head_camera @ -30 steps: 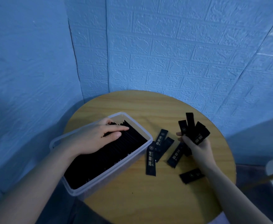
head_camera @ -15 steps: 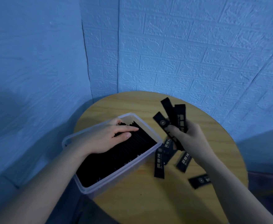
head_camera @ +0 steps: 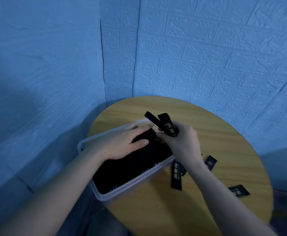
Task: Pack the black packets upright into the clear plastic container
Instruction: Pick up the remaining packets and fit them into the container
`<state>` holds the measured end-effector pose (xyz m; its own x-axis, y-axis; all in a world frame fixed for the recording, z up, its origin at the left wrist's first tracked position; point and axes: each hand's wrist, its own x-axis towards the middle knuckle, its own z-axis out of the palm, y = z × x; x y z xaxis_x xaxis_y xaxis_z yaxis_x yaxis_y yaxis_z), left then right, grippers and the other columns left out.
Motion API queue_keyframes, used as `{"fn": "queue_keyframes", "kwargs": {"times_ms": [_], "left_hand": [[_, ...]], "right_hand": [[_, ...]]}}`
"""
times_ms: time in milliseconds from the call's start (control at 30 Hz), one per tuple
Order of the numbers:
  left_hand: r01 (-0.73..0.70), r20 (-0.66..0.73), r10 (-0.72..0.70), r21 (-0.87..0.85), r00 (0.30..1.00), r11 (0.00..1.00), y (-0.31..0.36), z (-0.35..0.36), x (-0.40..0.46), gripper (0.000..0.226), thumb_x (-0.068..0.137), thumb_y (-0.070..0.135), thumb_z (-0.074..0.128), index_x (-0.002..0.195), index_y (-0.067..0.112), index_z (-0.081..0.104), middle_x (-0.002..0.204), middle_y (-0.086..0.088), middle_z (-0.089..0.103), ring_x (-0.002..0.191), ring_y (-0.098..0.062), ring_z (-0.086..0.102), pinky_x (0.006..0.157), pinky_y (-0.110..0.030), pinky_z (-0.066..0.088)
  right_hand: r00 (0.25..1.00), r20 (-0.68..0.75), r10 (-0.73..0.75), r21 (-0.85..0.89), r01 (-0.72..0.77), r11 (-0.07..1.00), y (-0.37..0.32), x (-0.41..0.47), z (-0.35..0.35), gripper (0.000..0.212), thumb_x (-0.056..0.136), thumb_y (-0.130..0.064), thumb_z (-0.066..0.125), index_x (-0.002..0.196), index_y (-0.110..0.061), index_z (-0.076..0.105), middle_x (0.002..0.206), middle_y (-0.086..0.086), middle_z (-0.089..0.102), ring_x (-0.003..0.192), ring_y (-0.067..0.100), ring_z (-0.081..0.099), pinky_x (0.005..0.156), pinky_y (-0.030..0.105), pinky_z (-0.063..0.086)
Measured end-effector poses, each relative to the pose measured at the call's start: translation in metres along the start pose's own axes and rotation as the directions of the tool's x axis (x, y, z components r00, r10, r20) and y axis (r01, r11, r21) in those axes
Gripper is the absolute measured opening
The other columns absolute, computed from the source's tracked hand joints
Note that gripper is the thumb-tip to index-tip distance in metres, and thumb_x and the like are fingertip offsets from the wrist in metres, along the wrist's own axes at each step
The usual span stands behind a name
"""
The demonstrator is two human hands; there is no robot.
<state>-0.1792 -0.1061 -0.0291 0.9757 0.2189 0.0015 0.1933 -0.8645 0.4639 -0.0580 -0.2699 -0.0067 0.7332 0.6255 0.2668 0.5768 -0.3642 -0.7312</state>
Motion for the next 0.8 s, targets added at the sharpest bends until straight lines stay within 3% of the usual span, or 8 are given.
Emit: {"fn": "queue_keyframes", "kwargs": {"times_ms": [100, 267, 500, 700, 800], "left_hand": [[0.019, 0.0, -0.019, 0.004, 1.0, 1.0, 0.001, -0.001, 0.001, 0.079, 0.078, 0.082, 0.017, 0.15, 0.051, 0.014, 0.149, 0.014, 0.032, 0.132, -0.011, 0.043, 0.103, -0.04, 0.042], [0.06, 0.012, -0.06, 0.009, 0.998, 0.998, 0.008, -0.004, -0.001, 0.06, 0.093, 0.062, 0.031, 0.15, 0.042, 0.027, 0.144, 0.013, 0.036, 0.131, -0.01, 0.042, 0.104, -0.039, 0.04], [0.074, 0.017, -0.074, 0.0, 0.997, 0.997, 0.012, -0.006, -0.004, 0.06, 0.09, 0.064, 0.03, 0.146, 0.042, 0.032, 0.143, 0.016, 0.035, 0.129, -0.008, 0.043, 0.102, -0.039, 0.041], [0.073, 0.013, -0.073, -0.001, 0.997, 0.997, 0.012, -0.006, -0.005, 0.058, 0.092, 0.062, 0.031, 0.145, 0.04, 0.033, 0.145, 0.018, 0.034, 0.128, -0.007, 0.044, 0.101, -0.039, 0.042], [0.071, 0.014, -0.071, -0.012, 0.997, 0.997, 0.011, -0.006, -0.005, 0.055, 0.094, 0.059, 0.034, 0.146, 0.039, 0.032, 0.146, 0.018, 0.034, 0.128, -0.007, 0.044, 0.102, -0.038, 0.041]], "right_hand": [[0.999, 0.017, -0.03, -0.054, 0.031, 0.998, -0.006, 0.001, 0.003, 0.017, 0.084, -0.032, 0.073, 0.099, -0.026, 0.071, 0.08, -0.009, 0.071, 0.072, 0.011, 0.066, 0.062, 0.039, 0.057], [0.994, 0.11, -0.015, -0.145, 0.031, 0.989, -0.005, 0.002, -0.005, 0.016, 0.088, -0.029, 0.068, 0.103, -0.027, 0.072, 0.081, -0.006, 0.071, 0.074, 0.014, 0.066, 0.065, 0.039, 0.057], [0.986, 0.164, -0.021, -0.115, 0.04, 0.993, 0.003, 0.002, -0.02, 0.009, 0.09, -0.031, 0.064, 0.097, -0.026, 0.063, 0.072, -0.004, 0.071, 0.06, 0.014, 0.066, 0.065, 0.043, 0.058], [0.953, 0.304, 0.004, -0.107, 0.029, 0.994, -0.004, 0.009, -0.028, 0.017, 0.093, -0.028, 0.059, 0.106, -0.019, 0.052, 0.08, 0.001, 0.064, 0.055, 0.011, 0.059, 0.047, 0.026, 0.048], [0.934, 0.357, 0.012, -0.105, 0.027, 0.994, -0.005, 0.012, -0.031, 0.01, 0.093, -0.016, 0.055, 0.102, -0.012, 0.056, 0.078, 0.011, 0.063, 0.051, 0.016, 0.058, 0.045, 0.029, 0.051]]}}
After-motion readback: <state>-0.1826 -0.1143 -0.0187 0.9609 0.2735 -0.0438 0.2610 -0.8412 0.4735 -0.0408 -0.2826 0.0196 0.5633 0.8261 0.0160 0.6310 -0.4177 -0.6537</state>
